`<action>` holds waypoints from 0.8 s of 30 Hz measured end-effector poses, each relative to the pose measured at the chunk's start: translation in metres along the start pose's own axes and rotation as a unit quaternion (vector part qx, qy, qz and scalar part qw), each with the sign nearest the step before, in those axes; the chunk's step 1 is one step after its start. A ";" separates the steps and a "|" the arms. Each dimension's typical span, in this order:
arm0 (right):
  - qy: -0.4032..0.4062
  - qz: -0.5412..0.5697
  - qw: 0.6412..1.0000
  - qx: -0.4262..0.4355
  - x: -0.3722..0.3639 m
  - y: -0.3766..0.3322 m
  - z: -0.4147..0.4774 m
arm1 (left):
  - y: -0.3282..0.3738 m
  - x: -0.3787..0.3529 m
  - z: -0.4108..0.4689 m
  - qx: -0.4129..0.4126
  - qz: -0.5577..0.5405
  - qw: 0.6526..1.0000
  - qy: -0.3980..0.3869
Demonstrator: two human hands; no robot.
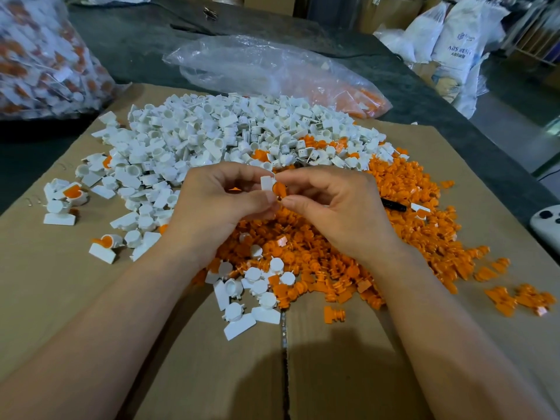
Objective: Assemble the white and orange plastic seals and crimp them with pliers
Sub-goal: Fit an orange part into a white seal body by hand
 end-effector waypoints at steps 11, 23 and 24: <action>0.017 0.003 0.999 0.033 -0.005 -0.001 0.000 | 0.000 -0.001 0.000 0.021 -0.005 1.000 0.006; 0.020 0.039 0.998 0.044 -0.004 -0.001 0.000 | -0.001 0.000 0.001 0.052 -0.071 0.996 0.008; 0.020 0.037 0.998 0.047 -0.003 -0.001 0.000 | 0.000 0.000 0.000 0.052 -0.074 0.996 0.006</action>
Point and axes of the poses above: each hand's wrist, its own z-axis towards the middle knuckle, its own x-axis out of the back of the hand, y = z × x, the point moved 1 cm from there along z, towards the middle knuckle, and after that the axes turned 8 degrees about z, right-handed, at the moved point
